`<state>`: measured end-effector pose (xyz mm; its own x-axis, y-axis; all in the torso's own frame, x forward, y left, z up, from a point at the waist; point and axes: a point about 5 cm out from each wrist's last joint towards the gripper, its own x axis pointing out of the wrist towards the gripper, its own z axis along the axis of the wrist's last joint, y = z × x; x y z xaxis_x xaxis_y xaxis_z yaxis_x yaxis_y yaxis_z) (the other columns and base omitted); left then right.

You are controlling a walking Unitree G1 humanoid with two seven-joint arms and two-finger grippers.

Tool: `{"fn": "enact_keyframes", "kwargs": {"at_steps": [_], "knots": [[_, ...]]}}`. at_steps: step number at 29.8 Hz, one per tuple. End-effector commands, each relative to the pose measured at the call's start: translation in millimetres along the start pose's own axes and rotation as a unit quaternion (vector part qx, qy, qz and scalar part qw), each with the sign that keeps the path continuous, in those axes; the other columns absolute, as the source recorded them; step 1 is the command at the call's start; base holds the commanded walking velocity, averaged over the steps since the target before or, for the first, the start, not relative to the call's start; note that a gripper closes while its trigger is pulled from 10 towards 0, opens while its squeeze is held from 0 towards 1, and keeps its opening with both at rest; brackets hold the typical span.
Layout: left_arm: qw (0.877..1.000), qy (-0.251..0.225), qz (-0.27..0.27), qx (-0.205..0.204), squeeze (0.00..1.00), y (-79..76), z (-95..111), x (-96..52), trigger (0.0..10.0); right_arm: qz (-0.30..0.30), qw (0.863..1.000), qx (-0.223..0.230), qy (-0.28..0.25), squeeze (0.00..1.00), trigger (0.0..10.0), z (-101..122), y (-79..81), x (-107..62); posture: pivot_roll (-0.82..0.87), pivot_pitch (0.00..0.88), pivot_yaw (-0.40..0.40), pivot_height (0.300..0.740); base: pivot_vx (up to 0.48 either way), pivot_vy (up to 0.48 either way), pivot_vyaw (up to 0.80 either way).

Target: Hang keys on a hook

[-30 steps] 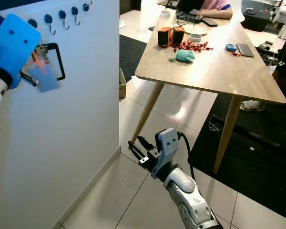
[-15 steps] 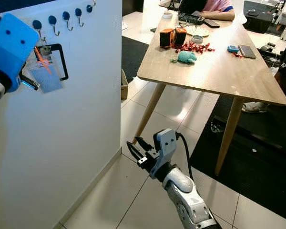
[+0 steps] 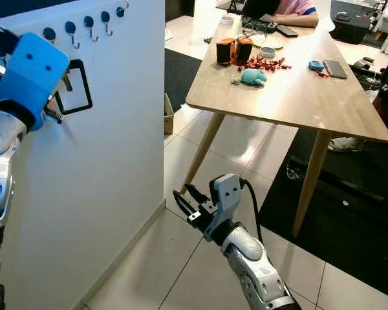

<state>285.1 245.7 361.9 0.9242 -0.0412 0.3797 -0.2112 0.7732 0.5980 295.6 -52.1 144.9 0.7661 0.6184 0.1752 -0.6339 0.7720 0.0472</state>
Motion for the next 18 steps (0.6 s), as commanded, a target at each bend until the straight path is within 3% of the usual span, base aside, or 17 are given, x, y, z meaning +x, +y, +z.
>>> {"fn": "enact_keyframes", "kwargs": {"at_steps": [1,4,5,9,11,12,15,18], "knots": [[1.0,-0.02,-0.011,-0.018,0.0,-6.0,2.6,-5.5,10.0,-0.005,1.0,0.003,0.008,0.0,10.0,-5.9,-0.3,-3.6,0.22,0.188,0.029,0.74,0.0,0.0,0.0],[0.998,0.005,-0.046,-0.037,0.0,-26.0,-14.2,-18.7,10.0,-0.011,1.0,0.004,0.014,0.0,10.0,-10.1,-1.6,-6.1,0.22,0.19,0.033,0.74,0.0,0.0,0.0],[0.998,0.005,-0.046,-0.037,0.0,-26.0,-14.2,-18.7,10.0,-0.011,1.0,0.004,0.014,0.0,10.0,-10.1,-1.6,-6.1,0.22,0.19,0.033,0.74,0.0,0.0,0.0],[0.992,0.077,-0.076,-0.064,0.0,-73.0,-59.9,-49.6,10.0,-0.05,0.997,0.003,0.057,0.0,10.0,-34.7,-13.8,-22.3,0.22,0.196,0.024,0.74,0.0,0.0,0.0],[0.988,0.107,-0.072,-0.081,0.0,-91.5,-77.9,-62.4,10.0,-0.076,0.994,-0.004,0.08,0.0,10.0,-47.8,-21.5,-33.3,0.21,0.198,0.021,0.74,0.0,0.0,0.0],[0.988,0.107,-0.072,-0.081,0.0,-91.5,-77.9,-62.4,10.0,-0.076,0.994,-0.004,0.08,0.0,10.0,-47.8,-21.5,-33.3,0.21,0.198,0.021,0.74,0.0,0.0,0.0],[0.98,0.159,-0.063,-0.097,0.0,-125.0,-109.5,-86.2,10.0,-0.142,0.981,-0.021,0.13,0.0,10.0,-72.2,-40.4,-59.9,0.2,0.202,0.017,0.74,0.0,0.0,0.0],[0.976,0.192,-0.056,-0.088,0.0,-142.3,-128.0,-100.8,10.0,-0.18,0.97,-0.03,0.16,0.0,10.0,-85.6,-50.4,-78.2,0.18,0.201,0.016,0.74,0.0,0.0,0.0]]}}
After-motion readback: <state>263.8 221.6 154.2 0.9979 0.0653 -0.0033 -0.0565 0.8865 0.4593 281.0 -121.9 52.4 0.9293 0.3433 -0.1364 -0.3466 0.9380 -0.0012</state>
